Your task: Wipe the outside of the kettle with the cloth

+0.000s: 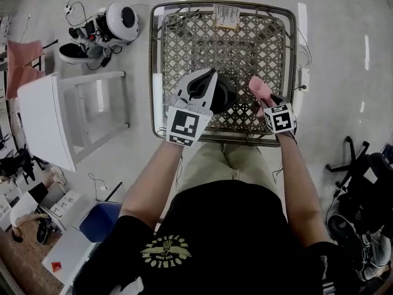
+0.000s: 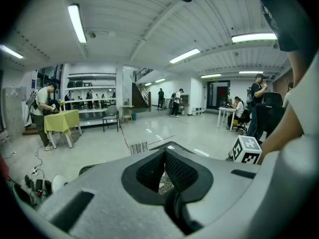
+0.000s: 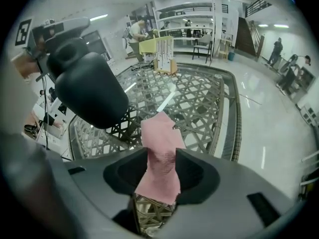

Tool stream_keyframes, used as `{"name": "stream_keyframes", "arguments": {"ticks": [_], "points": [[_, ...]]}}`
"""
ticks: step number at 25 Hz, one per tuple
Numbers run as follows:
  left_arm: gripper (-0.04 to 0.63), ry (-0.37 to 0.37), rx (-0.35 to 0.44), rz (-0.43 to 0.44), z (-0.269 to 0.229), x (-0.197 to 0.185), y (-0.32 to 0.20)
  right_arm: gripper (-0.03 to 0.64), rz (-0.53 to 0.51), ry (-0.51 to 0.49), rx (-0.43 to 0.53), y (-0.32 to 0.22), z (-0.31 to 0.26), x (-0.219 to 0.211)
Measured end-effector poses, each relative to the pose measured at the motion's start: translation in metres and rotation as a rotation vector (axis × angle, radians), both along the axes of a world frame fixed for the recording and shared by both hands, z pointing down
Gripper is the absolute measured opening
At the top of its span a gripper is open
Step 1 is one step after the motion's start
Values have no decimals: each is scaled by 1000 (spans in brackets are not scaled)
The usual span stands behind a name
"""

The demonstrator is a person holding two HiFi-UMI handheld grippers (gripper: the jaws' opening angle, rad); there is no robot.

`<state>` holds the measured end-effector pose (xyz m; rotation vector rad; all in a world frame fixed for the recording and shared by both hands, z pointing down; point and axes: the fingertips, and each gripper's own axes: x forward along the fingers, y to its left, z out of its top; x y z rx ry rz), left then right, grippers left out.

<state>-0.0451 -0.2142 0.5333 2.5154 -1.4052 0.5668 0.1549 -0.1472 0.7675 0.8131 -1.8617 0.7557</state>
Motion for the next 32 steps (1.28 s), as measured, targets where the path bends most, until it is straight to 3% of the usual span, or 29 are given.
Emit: {"name": "stream_keyframes", "arguments": {"ticks": [2,3,4,9,19,26,32], "points": [[8,-3,-7,-13,1,-2,-1,158,-1,47,5,-2,8,3],[8,-4,-11,-21,2,-3,-2,69,-8,64,19,-4,8,2],[8,-6,-13,-26,3,-4,-2,34,-16,66,39,-6,5,0],[8,-43,4,-6,5,1,1,28,-49,-40,129,-20,-28,-27],[8,-76,-7,40,15,9,6,26,-197,-113,226,-42,-79,-79],[8,-83,-5,78,18,13,7,28,-379,-164,268,-51,-109,-127],[8,-67,-15,94,15,11,12,28,-489,-169,256,-26,-126,-145]]}}
